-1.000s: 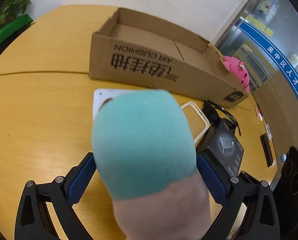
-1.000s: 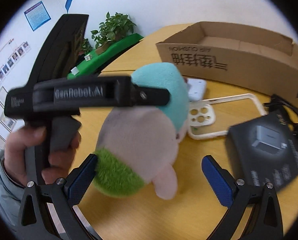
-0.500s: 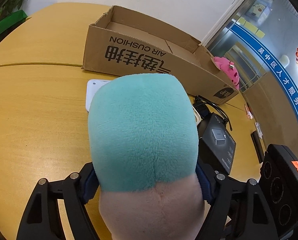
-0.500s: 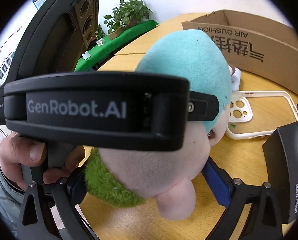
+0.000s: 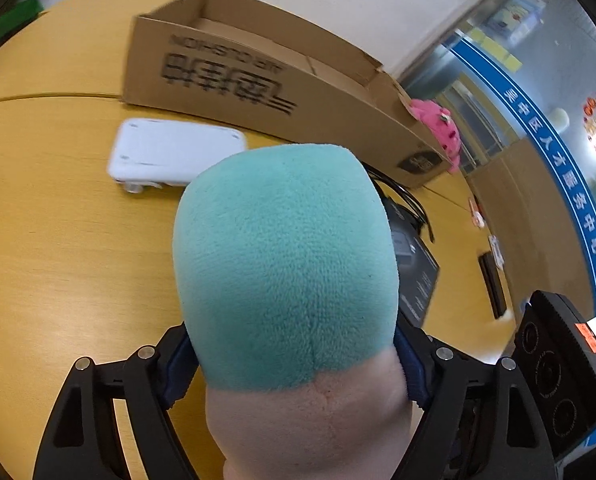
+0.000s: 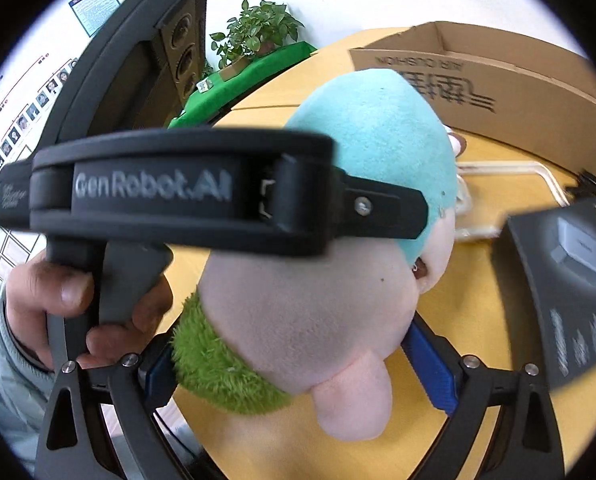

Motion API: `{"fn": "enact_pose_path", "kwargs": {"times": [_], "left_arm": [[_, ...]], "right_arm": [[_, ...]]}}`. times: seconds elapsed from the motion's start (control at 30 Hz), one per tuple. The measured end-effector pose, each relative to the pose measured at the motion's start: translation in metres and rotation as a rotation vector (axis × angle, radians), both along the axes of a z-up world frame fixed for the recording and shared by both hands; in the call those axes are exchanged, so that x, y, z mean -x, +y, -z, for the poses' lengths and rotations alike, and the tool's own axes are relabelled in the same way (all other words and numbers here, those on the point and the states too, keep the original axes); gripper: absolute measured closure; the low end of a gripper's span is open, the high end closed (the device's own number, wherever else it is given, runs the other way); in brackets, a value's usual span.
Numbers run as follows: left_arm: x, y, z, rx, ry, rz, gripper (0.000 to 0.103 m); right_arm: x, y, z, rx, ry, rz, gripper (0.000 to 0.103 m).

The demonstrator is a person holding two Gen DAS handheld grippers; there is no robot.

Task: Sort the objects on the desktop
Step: 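Grasp the teal-and-pink plush toy with the right gripper and lift it, then carry the plush toy with the right gripper over the cardboard box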

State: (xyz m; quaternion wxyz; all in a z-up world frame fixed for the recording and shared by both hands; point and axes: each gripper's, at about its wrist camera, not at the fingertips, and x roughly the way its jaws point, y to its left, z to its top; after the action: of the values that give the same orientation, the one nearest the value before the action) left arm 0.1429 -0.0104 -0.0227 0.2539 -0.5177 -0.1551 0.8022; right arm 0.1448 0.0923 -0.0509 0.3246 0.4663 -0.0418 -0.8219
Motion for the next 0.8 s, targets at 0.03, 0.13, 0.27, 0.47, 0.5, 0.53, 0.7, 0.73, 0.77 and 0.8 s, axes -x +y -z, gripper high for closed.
{"fn": "enact_pose_path", "kwargs": {"times": [0.03,0.13,0.27,0.47,0.5,0.53,0.7,0.73,0.77,0.8], "left_arm": [[-0.002,0.008,-0.001,0.000,0.003,0.018,0.017],[-0.001,0.021,-0.002,-0.002,-0.005,0.042,0.015],[0.006,0.022,-0.002,-0.032,-0.037,0.043,0.013],[0.007,0.017,0.003,-0.059,-0.049,0.043,0.014],[0.007,0.016,0.004,-0.062,-0.043,0.045,0.014],[0.006,0.016,0.003,-0.065,-0.034,0.047,0.014],[0.002,0.011,-0.011,-0.081,0.012,0.044,0.019],[0.001,0.008,-0.020,-0.082,0.033,0.037,0.019],[0.000,0.007,-0.028,-0.081,0.053,0.032,0.019],[0.001,0.006,-0.036,-0.078,0.073,0.028,0.020]], "right_arm": [[-0.004,0.007,0.001,0.002,-0.001,0.003,0.006],[-0.012,0.025,0.003,0.002,-0.009,0.029,0.006],[-0.014,0.034,0.001,-0.026,0.002,0.044,0.005],[0.001,0.040,-0.001,-0.044,0.006,0.039,0.004],[0.008,0.021,-0.002,-0.045,0.006,0.038,0.004],[0.010,0.021,0.000,-0.042,0.004,0.039,0.004],[-0.016,0.024,-0.013,-0.039,0.028,0.040,0.007],[-0.018,0.023,-0.017,-0.041,0.041,0.037,0.008],[-0.019,0.022,-0.023,-0.043,0.062,0.033,0.008],[-0.019,0.020,-0.028,-0.041,0.078,0.031,0.008]]}}
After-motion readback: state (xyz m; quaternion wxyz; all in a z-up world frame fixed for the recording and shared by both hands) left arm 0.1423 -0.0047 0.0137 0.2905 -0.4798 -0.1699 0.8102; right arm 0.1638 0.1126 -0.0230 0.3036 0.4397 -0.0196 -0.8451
